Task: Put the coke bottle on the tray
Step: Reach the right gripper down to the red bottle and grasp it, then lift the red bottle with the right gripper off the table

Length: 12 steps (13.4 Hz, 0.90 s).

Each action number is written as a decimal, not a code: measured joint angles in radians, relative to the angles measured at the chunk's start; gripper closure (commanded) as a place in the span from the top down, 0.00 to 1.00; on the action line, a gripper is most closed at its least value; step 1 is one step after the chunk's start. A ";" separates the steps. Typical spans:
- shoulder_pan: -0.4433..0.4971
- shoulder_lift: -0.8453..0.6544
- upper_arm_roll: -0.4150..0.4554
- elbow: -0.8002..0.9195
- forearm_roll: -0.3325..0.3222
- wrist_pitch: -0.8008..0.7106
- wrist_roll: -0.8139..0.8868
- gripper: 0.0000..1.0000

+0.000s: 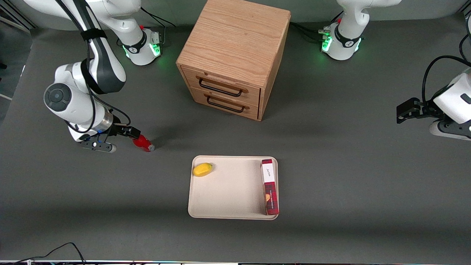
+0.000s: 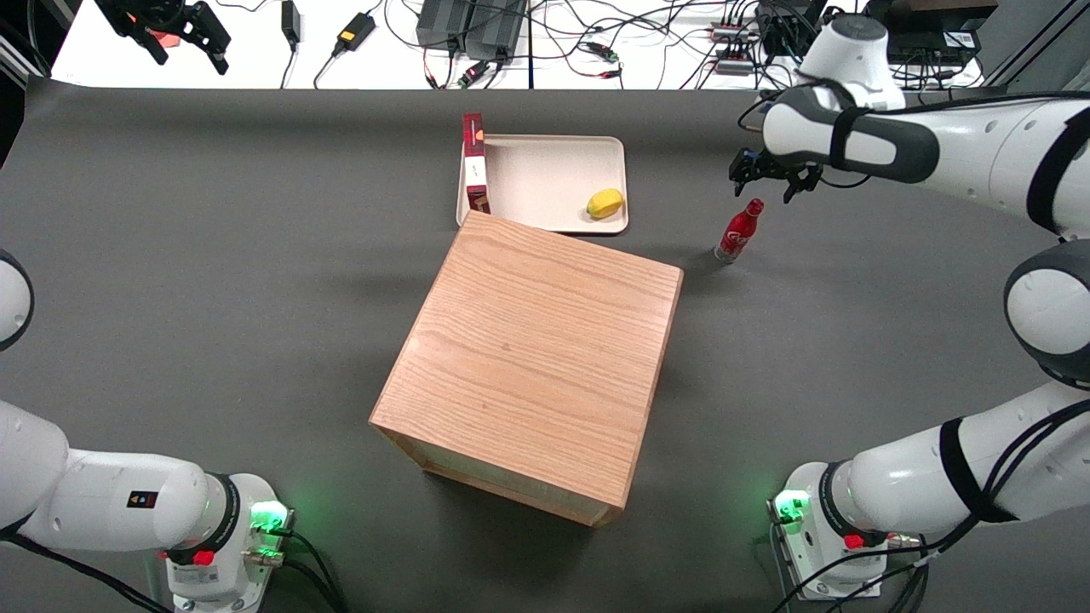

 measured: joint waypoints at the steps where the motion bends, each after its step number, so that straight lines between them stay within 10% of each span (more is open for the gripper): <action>1: 0.000 0.006 0.000 -0.019 0.000 0.032 0.003 1.00; 4: 0.000 0.013 0.005 -0.042 0.000 0.065 0.020 0.83; 8: 0.000 0.013 0.014 -0.052 -0.001 0.075 0.026 0.00; 12: 0.001 0.012 0.015 -0.053 -0.024 0.079 0.026 0.00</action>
